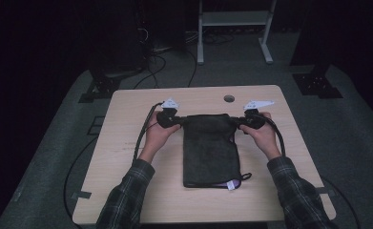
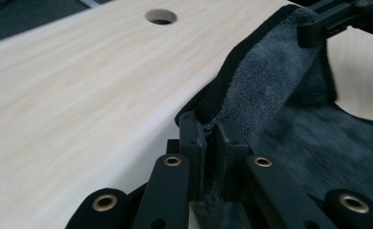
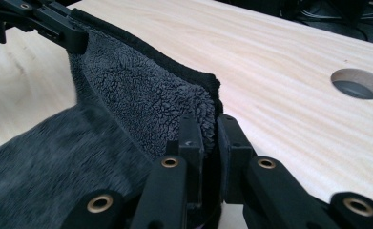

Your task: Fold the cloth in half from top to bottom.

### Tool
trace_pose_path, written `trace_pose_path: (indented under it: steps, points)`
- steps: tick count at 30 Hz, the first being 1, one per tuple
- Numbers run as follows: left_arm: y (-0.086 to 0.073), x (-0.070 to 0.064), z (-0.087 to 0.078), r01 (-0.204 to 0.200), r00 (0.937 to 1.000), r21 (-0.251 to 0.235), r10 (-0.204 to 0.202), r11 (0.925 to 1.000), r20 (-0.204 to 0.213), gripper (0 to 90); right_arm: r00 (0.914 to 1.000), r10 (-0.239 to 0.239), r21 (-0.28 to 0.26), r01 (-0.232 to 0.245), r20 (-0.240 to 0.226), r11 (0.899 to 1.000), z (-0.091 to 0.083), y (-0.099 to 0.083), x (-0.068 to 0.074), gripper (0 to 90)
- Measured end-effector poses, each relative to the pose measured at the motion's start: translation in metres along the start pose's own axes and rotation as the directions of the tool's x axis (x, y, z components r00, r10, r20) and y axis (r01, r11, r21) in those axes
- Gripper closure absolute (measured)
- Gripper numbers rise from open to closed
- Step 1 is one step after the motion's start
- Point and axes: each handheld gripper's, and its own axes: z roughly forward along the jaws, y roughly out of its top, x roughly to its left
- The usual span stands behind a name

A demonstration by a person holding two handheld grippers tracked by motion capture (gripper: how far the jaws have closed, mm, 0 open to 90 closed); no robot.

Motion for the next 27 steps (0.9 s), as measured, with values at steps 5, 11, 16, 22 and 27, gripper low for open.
trace_pose_path:
  steps: [5, 11, 16, 22, 27]
  points:
    - [-0.009, -0.013, -0.009, -0.009, 0.9993, -0.001, 0.009, 1.0000, 0.035, 83.4, 0.9997, -0.014, 0.002, 0.014, -0.018, 1.000, -0.008, -0.009, 0.009, 81.3]
    - [-0.017, -0.025, -0.025, -0.002, 0.9972, -0.034, 0.005, 0.9994, 0.074, 83.3, 0.9983, -0.031, -0.030, 0.029, -0.049, 0.999, -0.024, -0.013, 0.021, 81.3]
    - [-0.023, -0.035, -0.036, -0.001, 0.9941, -0.034, 0.005, 0.9994, 0.109, 83.3, 0.9954, -0.056, -0.033, 0.054, -0.078, 0.998, -0.036, -0.016, 0.033, 81.3]
    - [-0.037, -0.052, -0.042, -0.016, 0.9918, -0.011, 0.017, 0.9998, 0.127, 83.1, 0.9918, -0.068, -0.007, 0.068, -0.108, 0.998, -0.045, -0.032, 0.048, 81.2]
    - [-0.050, -0.065, -0.047, -0.019, 0.9890, 0.009, 0.017, 0.9998, 0.147, 83.0, 0.9895, -0.071, 0.007, 0.073, -0.126, 0.997, -0.052, -0.043, 0.059, 81.2]
